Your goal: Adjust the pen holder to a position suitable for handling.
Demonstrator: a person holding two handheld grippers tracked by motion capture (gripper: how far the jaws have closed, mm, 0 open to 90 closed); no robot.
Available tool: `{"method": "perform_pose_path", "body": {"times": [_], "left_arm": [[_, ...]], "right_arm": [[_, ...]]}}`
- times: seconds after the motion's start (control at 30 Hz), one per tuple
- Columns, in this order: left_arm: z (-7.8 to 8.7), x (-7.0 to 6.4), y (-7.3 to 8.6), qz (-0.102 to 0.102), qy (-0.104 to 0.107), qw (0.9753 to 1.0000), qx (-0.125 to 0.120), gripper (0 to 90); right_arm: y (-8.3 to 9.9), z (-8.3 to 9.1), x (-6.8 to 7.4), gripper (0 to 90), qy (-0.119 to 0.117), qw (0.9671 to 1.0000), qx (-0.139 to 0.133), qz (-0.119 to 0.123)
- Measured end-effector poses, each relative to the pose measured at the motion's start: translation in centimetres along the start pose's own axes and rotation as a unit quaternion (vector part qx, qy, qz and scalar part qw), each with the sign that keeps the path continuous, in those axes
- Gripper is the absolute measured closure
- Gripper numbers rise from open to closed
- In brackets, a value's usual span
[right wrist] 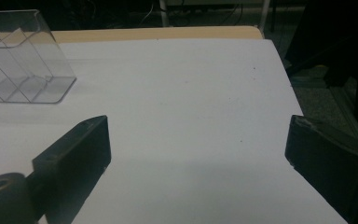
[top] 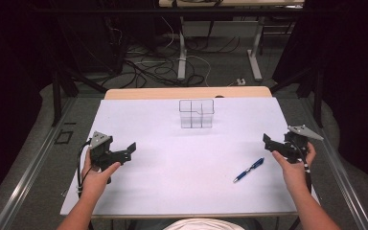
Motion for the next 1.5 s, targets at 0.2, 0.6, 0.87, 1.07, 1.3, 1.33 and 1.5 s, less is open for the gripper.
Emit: {"method": "perform_pose_path", "body": {"times": [0.2,0.6,0.87,1.07,1.3,1.33,1.5], "left_arm": [[-0.1,-0.1,0.1,0.002,-0.002,1.0,0.0,0.2],[0.7,-0.1,0.1,0.006,-0.009,0.9999,-0.004,0.2],[0.6,-0.1,0.2,-0.003,-0.011,0.9999,-0.003,0.2],[0.4,-0.2,0.4,-0.004,-0.007,1.0,-0.001,0.2],[0.4,-0.3,0.7,0.007,-0.004,1.0,0.001,0.2],[0.5,-0.4,0.6,0.006,-0.003,1.0,0.001,0.2],[0.7,-0.3,0.6,0.001,-0.006,1.0,0.0,0.2]], "right_arm": [[-0.1,-0.4,0.7,23.2,0.012,0.9995,0.007,0.029],[-2.1,-2.4,5.8,46.5,-0.056,0.9967,0.019,0.056],[-5.0,-4.0,8.9,69.3,-0.086,0.9929,0.015,0.081],[-6.2,-5.3,10.9,82.8,-0.095,0.9902,0.026,0.099],[-7.7,-7.2,13.2,90.0,-0.107,0.9868,0.025,0.12],[-7.8,-7.6,13.4,90.0,-0.106,0.9867,0.026,0.121],[-8.6,-9.3,14.7,90.0,-0.105,0.9867,0.03,0.12]]}}
Point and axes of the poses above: each handheld gripper's, and its own axes: z roughly backward along the jaws, y roughly out of its underside, x roughly to its left, the point moved 10 cm from there along -z, roughly forward along the jaws, and after that the axes turned 1 degree about x, right-handed, at the moved point
